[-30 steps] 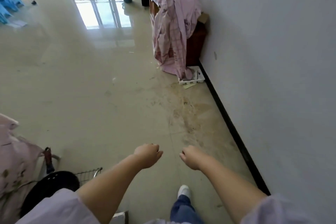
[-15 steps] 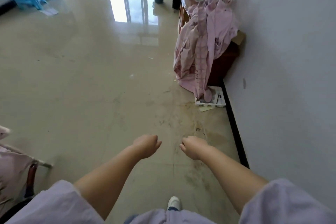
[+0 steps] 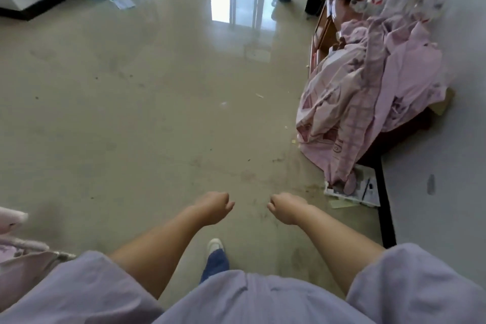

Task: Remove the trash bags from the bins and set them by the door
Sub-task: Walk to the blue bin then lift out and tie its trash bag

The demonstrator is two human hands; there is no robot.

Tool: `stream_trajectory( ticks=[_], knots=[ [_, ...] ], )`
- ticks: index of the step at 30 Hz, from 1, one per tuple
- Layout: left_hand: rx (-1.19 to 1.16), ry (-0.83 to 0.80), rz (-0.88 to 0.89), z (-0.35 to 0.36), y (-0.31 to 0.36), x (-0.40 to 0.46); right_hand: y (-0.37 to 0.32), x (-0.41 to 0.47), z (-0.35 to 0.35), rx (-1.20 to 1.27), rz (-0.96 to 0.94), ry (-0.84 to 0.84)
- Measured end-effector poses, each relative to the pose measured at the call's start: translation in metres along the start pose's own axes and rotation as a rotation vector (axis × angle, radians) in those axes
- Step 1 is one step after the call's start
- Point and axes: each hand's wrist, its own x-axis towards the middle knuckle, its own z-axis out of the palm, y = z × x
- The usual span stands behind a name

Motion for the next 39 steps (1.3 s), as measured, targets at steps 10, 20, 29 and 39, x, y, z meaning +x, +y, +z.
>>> stream_trajectory(
  ticks=[10, 20, 29, 39],
  knots=[
    [0.048, -0.006, 0.038, -0.175, -0.049, 0.164, -0.003, 0.16, -0.155, 0.091, 0.062, 0.017],
    [-0.007, 0.057, 0.021, -0.34, -0.049, 0.375, 0.054, 0.355, -0.327, 0.1, 0.007, 0.042],
    [-0.05, 0.078, -0.003, -0.475, -0.06, 0.533, 0.086, 0.523, -0.484, 0.05, -0.037, 0.026],
    [0.063, 0.073, 0.051, -0.659, -0.112, 0.741, 0.094, 0.731, -0.653, 0.11, 0.029, 0.047]
  ],
)
